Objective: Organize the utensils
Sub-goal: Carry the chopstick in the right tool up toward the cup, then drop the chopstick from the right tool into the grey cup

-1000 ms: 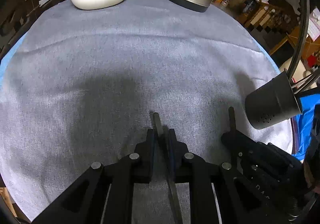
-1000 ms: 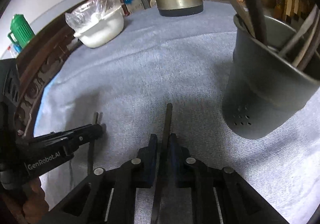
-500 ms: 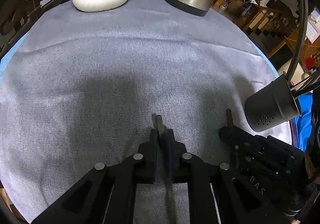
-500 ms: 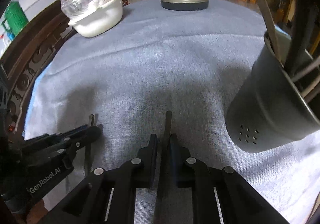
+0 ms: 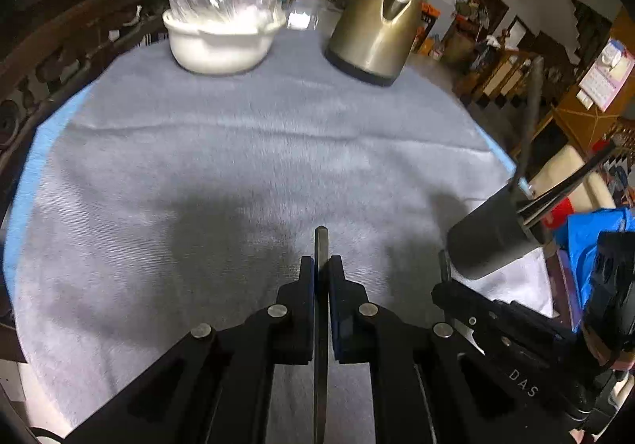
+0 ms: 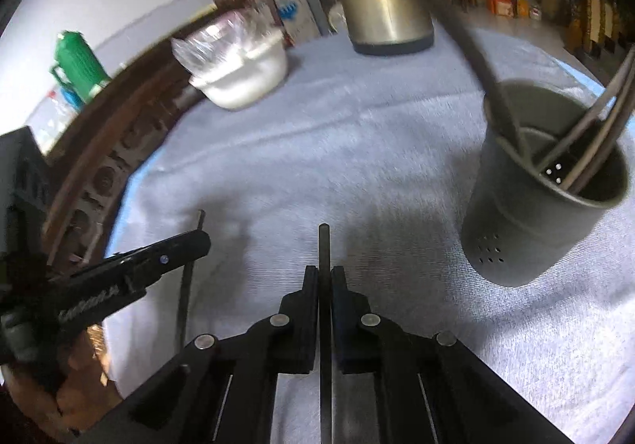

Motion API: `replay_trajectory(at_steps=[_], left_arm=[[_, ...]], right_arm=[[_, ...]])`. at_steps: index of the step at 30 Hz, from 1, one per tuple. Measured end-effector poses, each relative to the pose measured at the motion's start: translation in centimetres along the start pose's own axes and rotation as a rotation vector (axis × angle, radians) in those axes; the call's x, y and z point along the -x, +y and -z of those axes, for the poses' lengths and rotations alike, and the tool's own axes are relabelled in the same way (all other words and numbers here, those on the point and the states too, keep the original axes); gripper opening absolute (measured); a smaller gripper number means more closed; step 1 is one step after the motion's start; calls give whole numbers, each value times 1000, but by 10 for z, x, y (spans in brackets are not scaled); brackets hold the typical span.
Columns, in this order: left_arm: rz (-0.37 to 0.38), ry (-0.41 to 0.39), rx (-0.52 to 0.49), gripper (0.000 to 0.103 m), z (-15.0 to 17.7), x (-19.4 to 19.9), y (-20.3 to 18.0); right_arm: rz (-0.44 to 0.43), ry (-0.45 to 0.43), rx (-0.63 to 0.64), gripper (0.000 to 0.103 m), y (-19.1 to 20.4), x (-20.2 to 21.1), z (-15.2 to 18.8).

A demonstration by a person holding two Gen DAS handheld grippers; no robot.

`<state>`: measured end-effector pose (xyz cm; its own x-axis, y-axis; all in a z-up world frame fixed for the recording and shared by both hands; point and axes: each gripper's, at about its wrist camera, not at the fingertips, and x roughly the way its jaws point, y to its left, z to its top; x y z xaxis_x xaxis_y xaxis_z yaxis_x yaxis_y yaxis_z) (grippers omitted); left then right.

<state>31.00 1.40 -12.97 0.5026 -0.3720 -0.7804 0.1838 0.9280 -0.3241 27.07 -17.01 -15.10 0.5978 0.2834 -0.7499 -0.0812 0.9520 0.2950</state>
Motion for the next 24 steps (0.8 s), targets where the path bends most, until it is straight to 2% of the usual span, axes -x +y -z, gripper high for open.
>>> replay_trajectory(at_steps=[9,15,24], left_arm=[[-7,-124,-36,7,6,58,-25],[-14,-174,-59,7,12,83,-41],[-63,-235,-106,7,19,112,-64]], right_arm=[[-111,-141,-21,7,0,57,4],[-130,-211,15,7,10,86,5],[-142,-279,34,7,15,115,11]])
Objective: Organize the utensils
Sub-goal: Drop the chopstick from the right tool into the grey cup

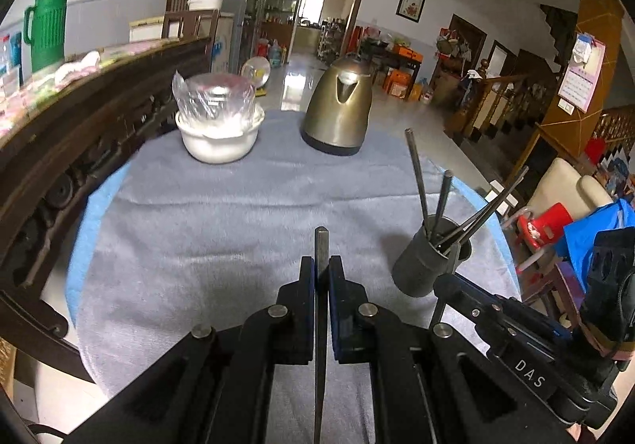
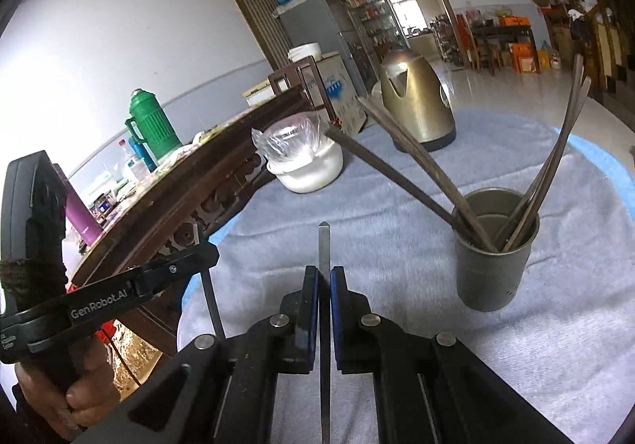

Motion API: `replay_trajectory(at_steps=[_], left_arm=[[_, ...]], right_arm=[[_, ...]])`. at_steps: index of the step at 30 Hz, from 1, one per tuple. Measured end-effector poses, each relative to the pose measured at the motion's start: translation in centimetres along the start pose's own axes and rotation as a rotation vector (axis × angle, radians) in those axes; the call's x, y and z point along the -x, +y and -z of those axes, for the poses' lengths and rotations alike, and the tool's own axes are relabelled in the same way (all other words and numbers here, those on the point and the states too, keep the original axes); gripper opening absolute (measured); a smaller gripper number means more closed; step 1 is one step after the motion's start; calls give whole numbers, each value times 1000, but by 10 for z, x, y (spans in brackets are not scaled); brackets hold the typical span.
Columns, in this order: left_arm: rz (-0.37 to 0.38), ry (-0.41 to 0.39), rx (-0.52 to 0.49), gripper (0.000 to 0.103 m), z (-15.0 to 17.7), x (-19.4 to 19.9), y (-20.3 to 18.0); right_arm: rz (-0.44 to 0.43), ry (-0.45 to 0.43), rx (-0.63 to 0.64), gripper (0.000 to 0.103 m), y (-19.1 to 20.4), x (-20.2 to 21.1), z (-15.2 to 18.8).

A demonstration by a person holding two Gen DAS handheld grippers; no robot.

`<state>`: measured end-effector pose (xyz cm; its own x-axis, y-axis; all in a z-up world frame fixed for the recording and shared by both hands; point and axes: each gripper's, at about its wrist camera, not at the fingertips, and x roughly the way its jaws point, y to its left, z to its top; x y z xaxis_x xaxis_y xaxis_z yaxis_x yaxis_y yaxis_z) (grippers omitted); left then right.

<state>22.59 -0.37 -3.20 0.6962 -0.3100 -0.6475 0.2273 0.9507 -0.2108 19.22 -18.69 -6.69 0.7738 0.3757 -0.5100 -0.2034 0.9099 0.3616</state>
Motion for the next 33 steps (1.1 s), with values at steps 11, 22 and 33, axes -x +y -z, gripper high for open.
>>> replay_trajectory(at_steps=[11,22,33], left_arm=[[-6,-36,-32,7,-3,21,-21],[20,-75,-82,6,-12,37,-54],[42,-46,-68,6,-20,32,-56]], right_arm=[[0,-58,32,7,-1,29,-4],[15,-136,13,7,-21,65,-19],[25,-175,-19,7,-46,91,-27]])
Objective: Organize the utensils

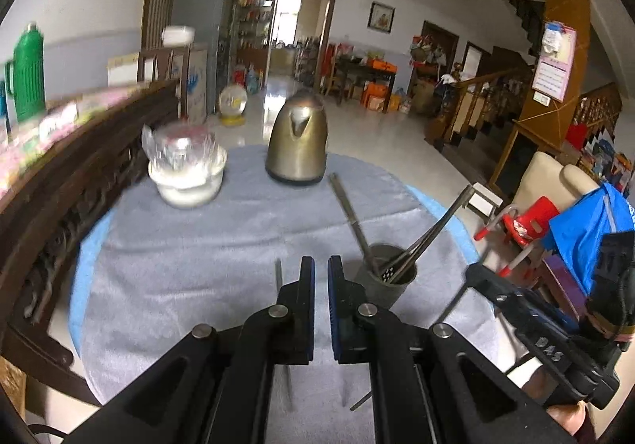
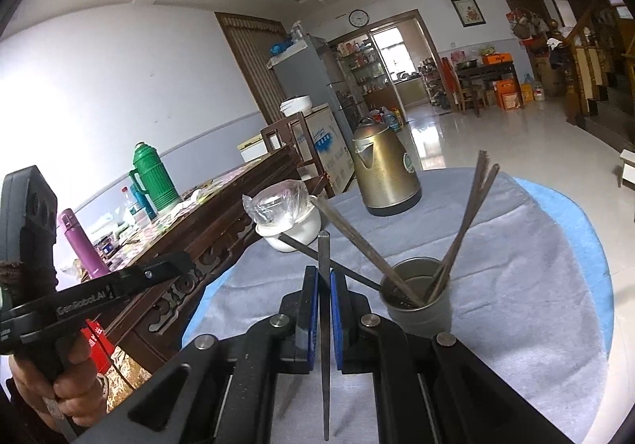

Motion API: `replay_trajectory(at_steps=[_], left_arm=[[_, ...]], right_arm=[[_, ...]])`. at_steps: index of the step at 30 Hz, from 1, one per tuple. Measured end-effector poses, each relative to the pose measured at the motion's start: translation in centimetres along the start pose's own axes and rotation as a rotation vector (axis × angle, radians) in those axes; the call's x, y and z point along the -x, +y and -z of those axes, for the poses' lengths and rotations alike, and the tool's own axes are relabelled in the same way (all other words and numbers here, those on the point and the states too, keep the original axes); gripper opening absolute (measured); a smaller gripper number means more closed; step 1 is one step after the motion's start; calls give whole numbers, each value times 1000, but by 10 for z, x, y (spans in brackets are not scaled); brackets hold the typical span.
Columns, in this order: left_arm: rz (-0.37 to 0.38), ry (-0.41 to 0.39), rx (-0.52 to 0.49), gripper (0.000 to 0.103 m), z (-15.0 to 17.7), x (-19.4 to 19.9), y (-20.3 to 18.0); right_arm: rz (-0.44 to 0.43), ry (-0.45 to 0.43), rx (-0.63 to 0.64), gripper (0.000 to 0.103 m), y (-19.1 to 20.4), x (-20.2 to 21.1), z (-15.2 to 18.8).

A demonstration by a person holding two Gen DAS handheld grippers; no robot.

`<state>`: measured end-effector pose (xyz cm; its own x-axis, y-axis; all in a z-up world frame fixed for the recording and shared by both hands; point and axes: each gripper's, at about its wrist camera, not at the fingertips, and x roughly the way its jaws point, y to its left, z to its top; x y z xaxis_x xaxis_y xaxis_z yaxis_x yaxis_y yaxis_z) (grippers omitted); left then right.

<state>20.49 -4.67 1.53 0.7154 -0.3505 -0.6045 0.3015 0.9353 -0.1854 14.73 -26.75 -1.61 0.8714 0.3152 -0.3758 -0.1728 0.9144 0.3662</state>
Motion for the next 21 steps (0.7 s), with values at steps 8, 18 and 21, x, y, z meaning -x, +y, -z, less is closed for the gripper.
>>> replay_trajectory(at_steps=[8,18,21], left_arm=[[-2,287,91,8,25,-94,50],[-39,433,138,8,28,-208,75],[-27,481,134,18,21,-236,74]], right_arm=[[-2,21,-29,7,-12,-5,6],[-16,42,-48,6,-18,-11,5],[-12,50,-45,6,-18,-12,4]])
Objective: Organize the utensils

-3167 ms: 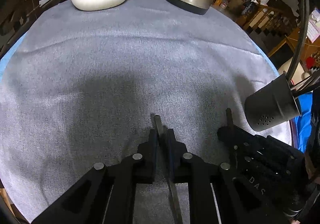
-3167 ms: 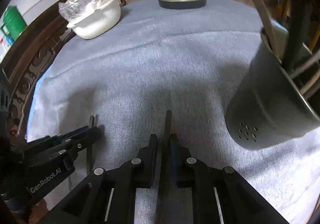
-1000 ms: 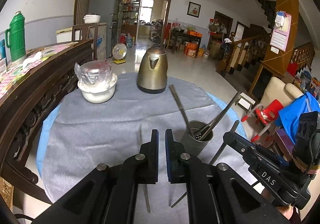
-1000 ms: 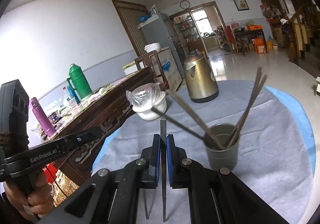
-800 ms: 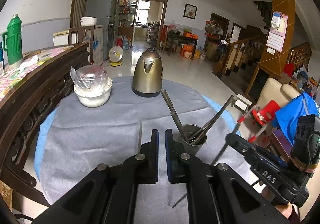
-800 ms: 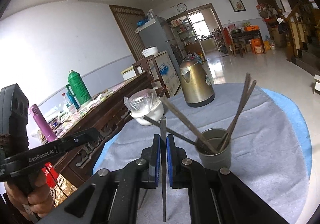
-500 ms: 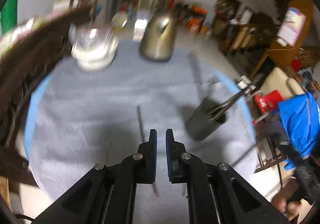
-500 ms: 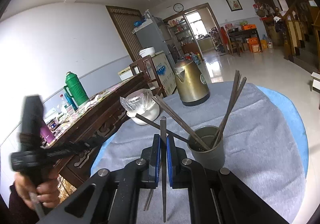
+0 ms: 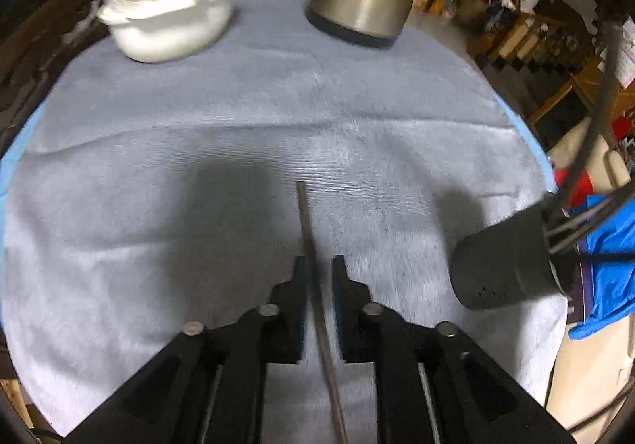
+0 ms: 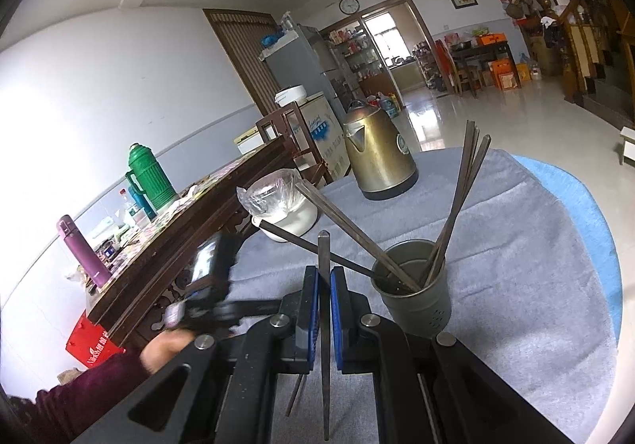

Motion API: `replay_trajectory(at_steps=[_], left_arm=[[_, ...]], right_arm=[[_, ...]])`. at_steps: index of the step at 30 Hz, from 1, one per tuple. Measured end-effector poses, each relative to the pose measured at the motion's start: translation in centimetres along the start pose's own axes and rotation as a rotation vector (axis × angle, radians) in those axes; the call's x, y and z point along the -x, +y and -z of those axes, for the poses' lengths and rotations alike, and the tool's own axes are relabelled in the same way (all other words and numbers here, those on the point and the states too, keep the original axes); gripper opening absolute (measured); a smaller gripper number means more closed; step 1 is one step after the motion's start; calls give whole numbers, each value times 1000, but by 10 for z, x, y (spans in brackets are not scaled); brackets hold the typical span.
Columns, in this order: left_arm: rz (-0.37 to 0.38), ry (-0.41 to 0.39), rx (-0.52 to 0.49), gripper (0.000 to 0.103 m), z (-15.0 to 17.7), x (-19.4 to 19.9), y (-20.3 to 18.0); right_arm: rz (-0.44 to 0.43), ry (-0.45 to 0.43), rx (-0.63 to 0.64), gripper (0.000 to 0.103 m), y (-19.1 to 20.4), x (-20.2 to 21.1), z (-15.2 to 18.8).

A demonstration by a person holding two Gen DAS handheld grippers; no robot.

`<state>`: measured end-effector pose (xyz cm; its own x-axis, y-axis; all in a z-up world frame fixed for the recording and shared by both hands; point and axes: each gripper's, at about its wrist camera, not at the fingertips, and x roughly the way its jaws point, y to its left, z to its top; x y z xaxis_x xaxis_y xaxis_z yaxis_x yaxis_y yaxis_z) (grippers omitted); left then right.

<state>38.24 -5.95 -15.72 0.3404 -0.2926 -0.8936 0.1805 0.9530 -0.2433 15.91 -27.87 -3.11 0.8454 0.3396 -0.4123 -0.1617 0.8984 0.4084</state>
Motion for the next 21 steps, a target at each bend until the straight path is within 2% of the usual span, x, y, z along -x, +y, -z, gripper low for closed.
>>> replay_trajectory(at_steps=[7,11,12,13,16,21], left_arm=[[-8,95,52,19,-30,-40,4],[-14,97,21,18,-39,-45,-2],[-16,96,19,15,-41,-46,-3],[-21,95,11,6,-41,-48,-4],[-30,80,-5,5,-39,-48,-6],[-9,29,50,5,-28,-31,0]], right_arm=[[8,13,-24,6,-12,-2,-2],[10,24,-37,6,-18,-6,-1],[10,27,-44,6,-20,-7,0],[8,30,-50,7,-21,-8,0],[4,31,-65,7,-24,-10,0],[7,28,-65,7,-22,-8,0]])
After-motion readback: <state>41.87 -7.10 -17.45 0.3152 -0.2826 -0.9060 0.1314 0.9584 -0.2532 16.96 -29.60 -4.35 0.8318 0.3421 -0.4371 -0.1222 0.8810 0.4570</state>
